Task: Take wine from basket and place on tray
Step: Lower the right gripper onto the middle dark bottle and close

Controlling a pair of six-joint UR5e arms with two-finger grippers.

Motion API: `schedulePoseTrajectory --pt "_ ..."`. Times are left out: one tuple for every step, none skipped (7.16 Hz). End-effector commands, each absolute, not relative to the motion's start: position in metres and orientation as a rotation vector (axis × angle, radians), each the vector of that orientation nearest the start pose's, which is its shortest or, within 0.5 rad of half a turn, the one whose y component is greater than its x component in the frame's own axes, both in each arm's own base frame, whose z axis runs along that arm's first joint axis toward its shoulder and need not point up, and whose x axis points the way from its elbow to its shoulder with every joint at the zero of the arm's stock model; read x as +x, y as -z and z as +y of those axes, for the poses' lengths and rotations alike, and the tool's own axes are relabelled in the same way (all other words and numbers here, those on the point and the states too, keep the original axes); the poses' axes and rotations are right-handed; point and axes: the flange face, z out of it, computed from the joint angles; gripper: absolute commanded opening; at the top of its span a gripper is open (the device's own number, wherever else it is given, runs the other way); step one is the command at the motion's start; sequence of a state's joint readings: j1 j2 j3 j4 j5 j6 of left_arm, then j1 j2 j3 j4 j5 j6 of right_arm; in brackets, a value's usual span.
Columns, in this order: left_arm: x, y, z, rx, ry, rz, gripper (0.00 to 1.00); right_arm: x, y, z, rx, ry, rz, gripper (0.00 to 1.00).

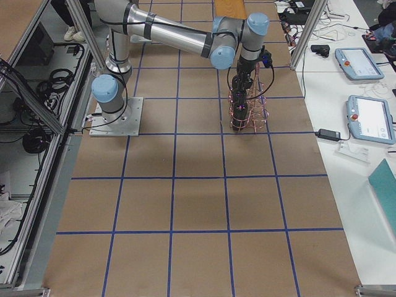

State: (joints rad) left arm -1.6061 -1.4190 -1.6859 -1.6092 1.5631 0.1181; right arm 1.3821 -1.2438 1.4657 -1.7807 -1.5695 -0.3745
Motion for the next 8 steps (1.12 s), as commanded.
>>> schedulePoseTrajectory --pt "-0.1490 -0.4973 -0.4222 0.241 -0.002 3.140 1.00 0.0146 -0.3791 -0.6310 -0.291 -0.021 3.130 0.54" --pt "-0.1490 -0.4973 -0.4222 0.241 -0.002 3.140 1.00 0.0144 -0.3791 -0.6310 -0.292 -0.022 3.132 0.53" --pt "-0.1490 -0.4973 -0.4222 0.241 -0.002 3.140 1.00 0.0146 -0.3794 -0.6300 -0.289 -0.029 3.131 0.53" --pt "-0.1490 -0.4973 -0.4222 0.241 -0.002 3.140 1.00 0.0147 -0.3793 -0.6299 -0.289 -0.031 3.130 0.53" --pt "-0.1490 -0.4973 -0.4222 0.241 -0.002 3.140 1.00 0.0145 -0.3793 -0.6299 -0.289 -0.032 3.132 0.51" --pt "-0.1489 -0.4973 -0.4222 0.241 -0.002 3.139 1.00 0.0145 -0.3791 -0.6297 -0.289 -0.034 3.131 0.50" --pt "-0.1490 -0.4973 -0.4222 0.241 -0.002 3.140 1.00 0.0145 -0.3798 -0.6290 -0.289 -0.037 3.132 0.50" --pt "-0.1489 -0.4973 -0.4222 0.241 -0.002 3.139 1.00 0.0147 -0.3795 -0.6288 -0.289 -0.041 3.130 0.50"
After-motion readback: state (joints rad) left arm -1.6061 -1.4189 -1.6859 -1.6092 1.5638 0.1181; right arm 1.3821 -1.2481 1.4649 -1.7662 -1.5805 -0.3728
